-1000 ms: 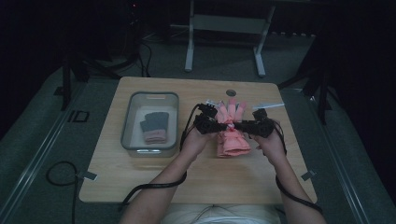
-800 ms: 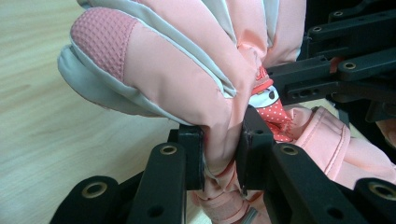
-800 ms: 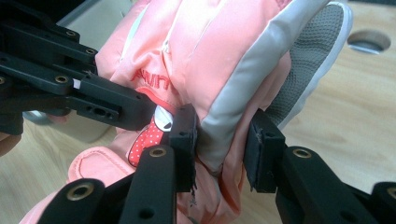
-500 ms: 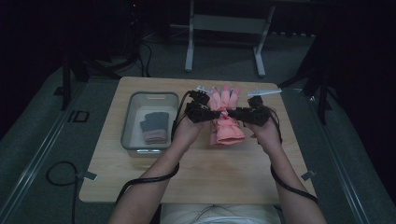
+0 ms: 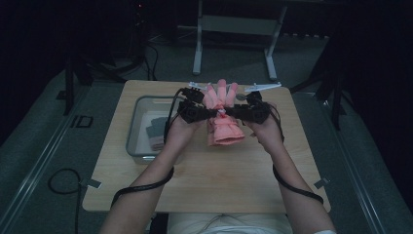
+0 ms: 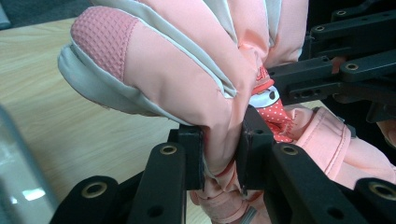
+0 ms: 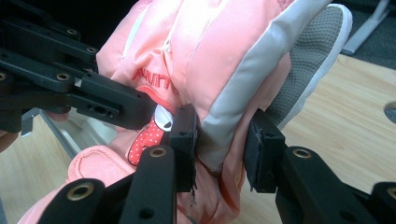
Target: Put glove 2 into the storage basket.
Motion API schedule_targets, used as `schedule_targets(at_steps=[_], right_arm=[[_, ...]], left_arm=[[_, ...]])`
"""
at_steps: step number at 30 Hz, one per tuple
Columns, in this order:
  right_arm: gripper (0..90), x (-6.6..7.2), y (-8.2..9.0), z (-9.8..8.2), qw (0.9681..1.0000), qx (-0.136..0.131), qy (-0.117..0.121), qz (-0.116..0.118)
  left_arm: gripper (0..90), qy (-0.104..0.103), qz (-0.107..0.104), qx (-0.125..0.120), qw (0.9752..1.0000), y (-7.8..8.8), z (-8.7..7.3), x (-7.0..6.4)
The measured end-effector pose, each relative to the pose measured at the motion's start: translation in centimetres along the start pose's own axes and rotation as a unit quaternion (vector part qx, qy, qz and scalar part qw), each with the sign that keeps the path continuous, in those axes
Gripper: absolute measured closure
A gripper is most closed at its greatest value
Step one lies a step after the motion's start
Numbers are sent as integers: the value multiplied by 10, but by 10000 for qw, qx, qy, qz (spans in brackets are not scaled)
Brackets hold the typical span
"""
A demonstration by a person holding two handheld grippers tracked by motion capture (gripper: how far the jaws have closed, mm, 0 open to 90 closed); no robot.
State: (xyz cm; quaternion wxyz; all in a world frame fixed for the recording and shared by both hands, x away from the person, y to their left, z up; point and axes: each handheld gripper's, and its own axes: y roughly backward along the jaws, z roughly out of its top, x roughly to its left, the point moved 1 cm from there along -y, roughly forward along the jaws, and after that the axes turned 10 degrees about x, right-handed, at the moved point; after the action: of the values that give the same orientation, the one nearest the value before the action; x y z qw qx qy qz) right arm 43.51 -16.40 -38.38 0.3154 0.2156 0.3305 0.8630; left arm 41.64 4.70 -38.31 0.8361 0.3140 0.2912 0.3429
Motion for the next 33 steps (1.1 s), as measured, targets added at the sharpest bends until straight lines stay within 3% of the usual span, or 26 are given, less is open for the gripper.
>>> schedule_targets(at_steps=[18, 33], right_arm=[[677, 37, -31, 33, 9993, 115, 298, 218], [677, 80, -76, 66, 9967, 280, 576, 503]], left_arm=[[746, 353, 318, -64, 9988, 43, -24, 37], [746, 711, 607, -87, 9956, 77, -51, 75]])
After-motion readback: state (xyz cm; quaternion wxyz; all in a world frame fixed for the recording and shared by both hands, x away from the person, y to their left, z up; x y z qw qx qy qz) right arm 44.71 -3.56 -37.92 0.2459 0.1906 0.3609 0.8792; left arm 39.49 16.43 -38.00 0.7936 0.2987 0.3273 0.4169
